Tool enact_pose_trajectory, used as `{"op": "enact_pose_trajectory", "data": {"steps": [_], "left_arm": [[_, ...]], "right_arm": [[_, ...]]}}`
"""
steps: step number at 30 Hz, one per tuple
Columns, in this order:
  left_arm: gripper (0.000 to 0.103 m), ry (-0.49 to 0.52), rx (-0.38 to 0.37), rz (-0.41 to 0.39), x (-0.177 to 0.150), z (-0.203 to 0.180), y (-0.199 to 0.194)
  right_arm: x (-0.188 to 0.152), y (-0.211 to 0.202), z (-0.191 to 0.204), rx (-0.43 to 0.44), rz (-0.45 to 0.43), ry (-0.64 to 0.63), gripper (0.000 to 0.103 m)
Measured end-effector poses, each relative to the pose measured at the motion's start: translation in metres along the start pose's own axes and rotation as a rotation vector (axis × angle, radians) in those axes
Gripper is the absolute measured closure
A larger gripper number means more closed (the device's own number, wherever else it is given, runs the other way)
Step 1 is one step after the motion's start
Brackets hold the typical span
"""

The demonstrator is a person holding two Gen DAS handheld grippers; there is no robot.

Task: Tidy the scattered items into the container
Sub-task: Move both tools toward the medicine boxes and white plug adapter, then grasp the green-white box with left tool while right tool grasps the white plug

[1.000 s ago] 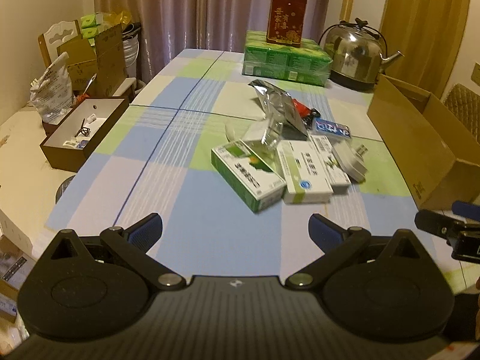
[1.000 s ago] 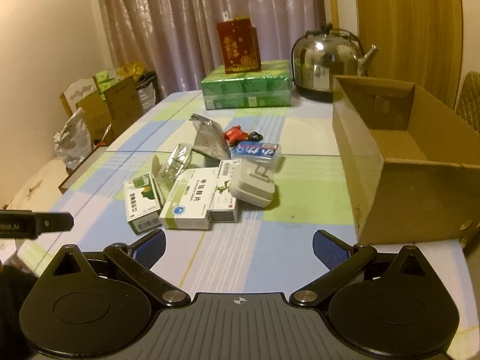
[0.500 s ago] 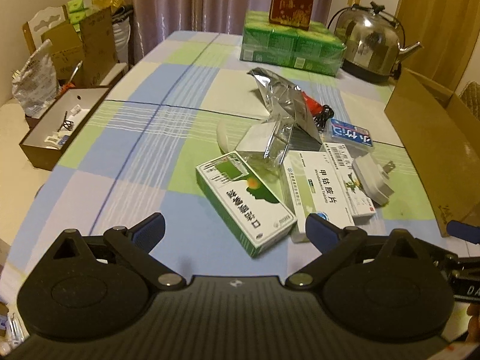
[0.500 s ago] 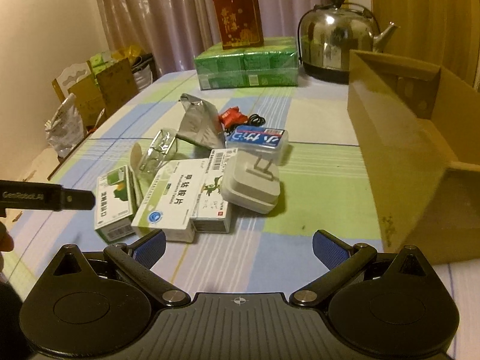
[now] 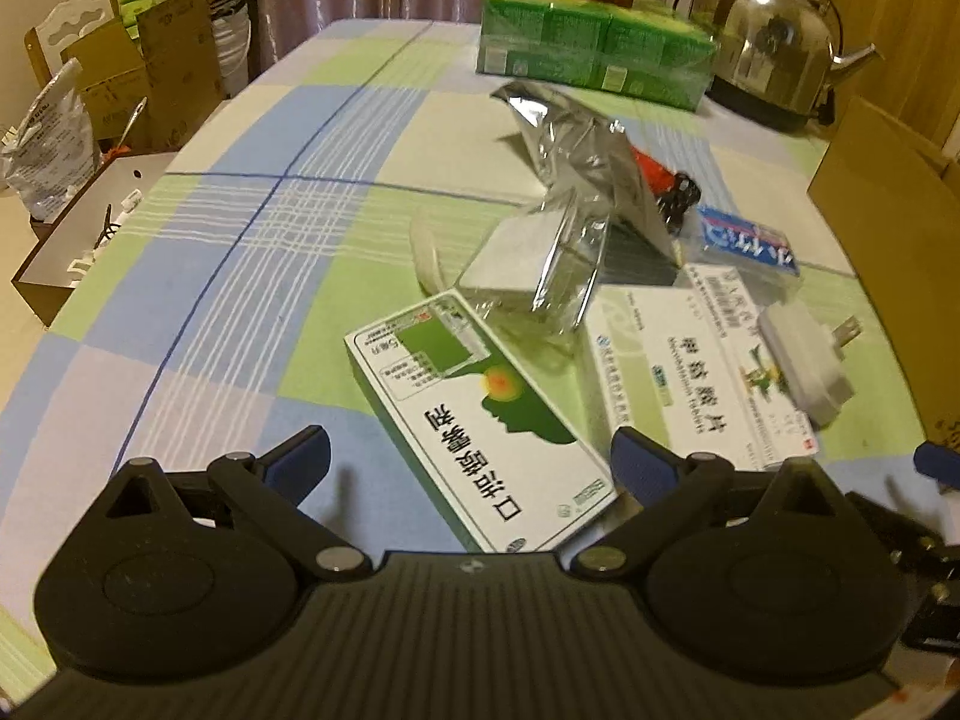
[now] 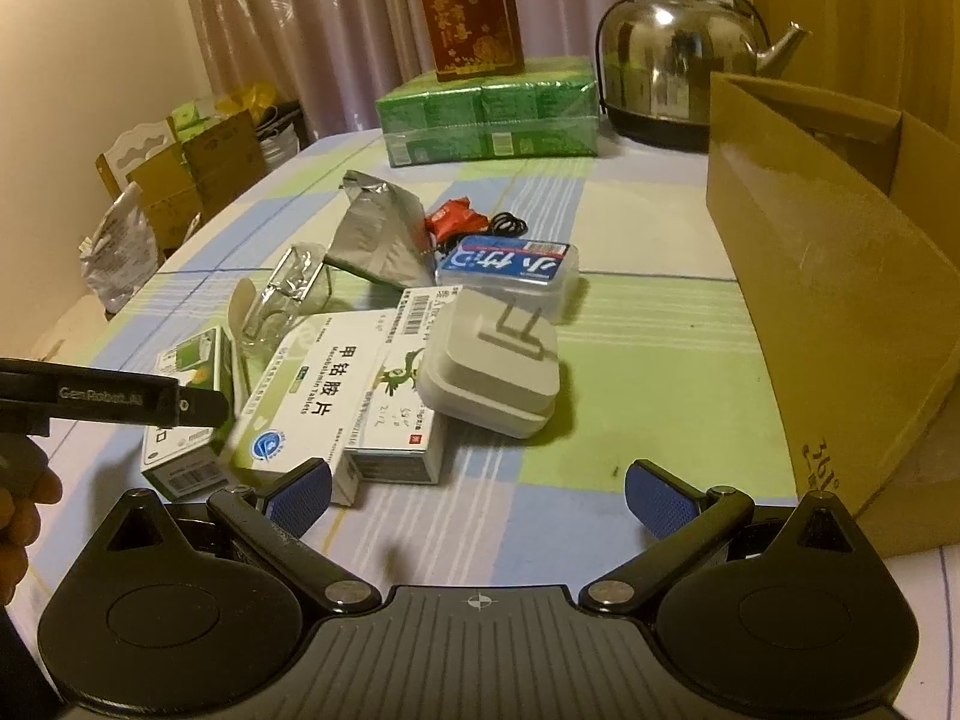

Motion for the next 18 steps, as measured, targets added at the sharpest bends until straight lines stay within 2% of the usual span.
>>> {"op": "enact_pose_trajectory", "data": {"steps": [2, 5, 7, 10, 18], "left_arm": [[0.004, 0.000, 0.002, -0.001, 0.001, 0.003, -0.002], [0.004, 0.022, 0.054, -0.004, 0.001, 0.010, -0.008], [0.005, 0.002, 0.070, -0.005, 0.001, 0.018, -0.012], [0.005, -0.052, 0.031, -0.015, 0.005, 0.020, -0.012], [0.005, -0.034, 0.031, 0.017, 0.005, 0.004, 0.011]], "right_arm": [[0.000, 0.000, 0.001, 0.003, 0.000, -0.002, 0.002], [-0.001, 0.000, 0.003, 0.009, 0.000, -0.006, 0.002], [-0.001, 0.001, 0.005, 0.009, -0.001, -0.005, 0.002], [-0.001, 0.001, 0.008, 0.007, 0.001, -0.003, 0.002], [0.000, 0.003, 0.005, -0.008, -0.006, -0.016, 0.002]]}}
Point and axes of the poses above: each gripper's, at about its wrist camera, not at the fingertips, and y roughly the way its jaws point, z to its left, x to its top, the point moved 6 cm from there along y, roughly the way its jaws point, and after that the axes turned 12 degrees about -x, right-handed, at the moved point
